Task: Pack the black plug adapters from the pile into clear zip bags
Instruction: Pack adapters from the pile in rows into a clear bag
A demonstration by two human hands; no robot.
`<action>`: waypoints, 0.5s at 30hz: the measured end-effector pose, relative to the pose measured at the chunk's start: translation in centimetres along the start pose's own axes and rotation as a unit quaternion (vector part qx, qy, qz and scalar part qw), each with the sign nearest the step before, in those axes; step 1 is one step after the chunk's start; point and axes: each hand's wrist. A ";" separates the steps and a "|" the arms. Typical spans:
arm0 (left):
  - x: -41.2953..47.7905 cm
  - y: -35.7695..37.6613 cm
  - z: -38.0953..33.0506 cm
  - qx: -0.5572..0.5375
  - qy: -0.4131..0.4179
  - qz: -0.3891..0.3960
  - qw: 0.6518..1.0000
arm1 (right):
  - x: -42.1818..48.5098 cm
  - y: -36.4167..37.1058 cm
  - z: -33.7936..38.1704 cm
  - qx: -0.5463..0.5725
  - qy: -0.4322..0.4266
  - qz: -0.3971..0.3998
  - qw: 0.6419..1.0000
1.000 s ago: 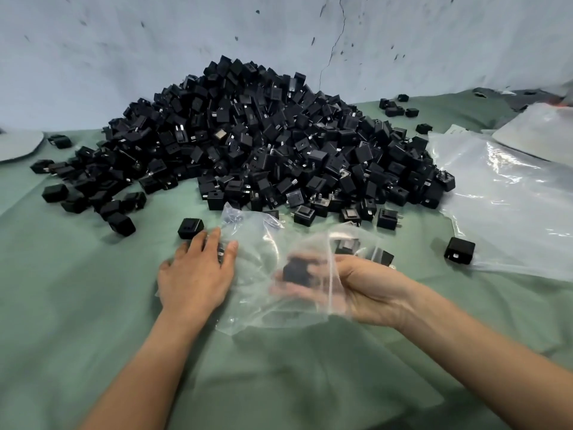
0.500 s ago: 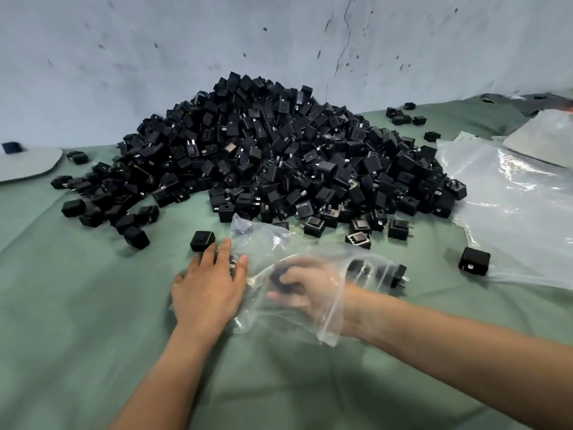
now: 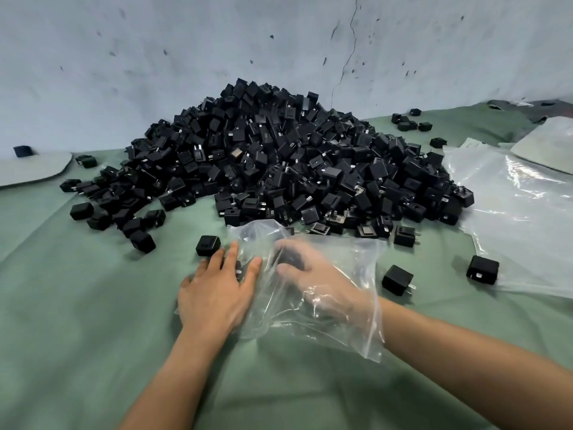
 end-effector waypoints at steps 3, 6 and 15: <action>0.0 0.1 -0.1 0.003 0.005 -0.002 1.000 | 0.9 0.4 0.2 -0.013 0.023 0.046 0.999; 0.1 0.1 0.0 -0.002 0.001 -0.007 1.000 | 1.6 0.7 0.3 0.012 0.034 0.055 0.998; 0.0 0.1 0.1 -0.031 -0.007 -0.013 0.999 | 2.6 2.7 1.0 0.053 0.063 0.006 0.997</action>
Point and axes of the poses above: each hand's wrist, its own x-axis towards the middle knuckle, its own y-axis out of the palm, z = x × y, and after that the axes turned 11 degrees about -x, right-handed
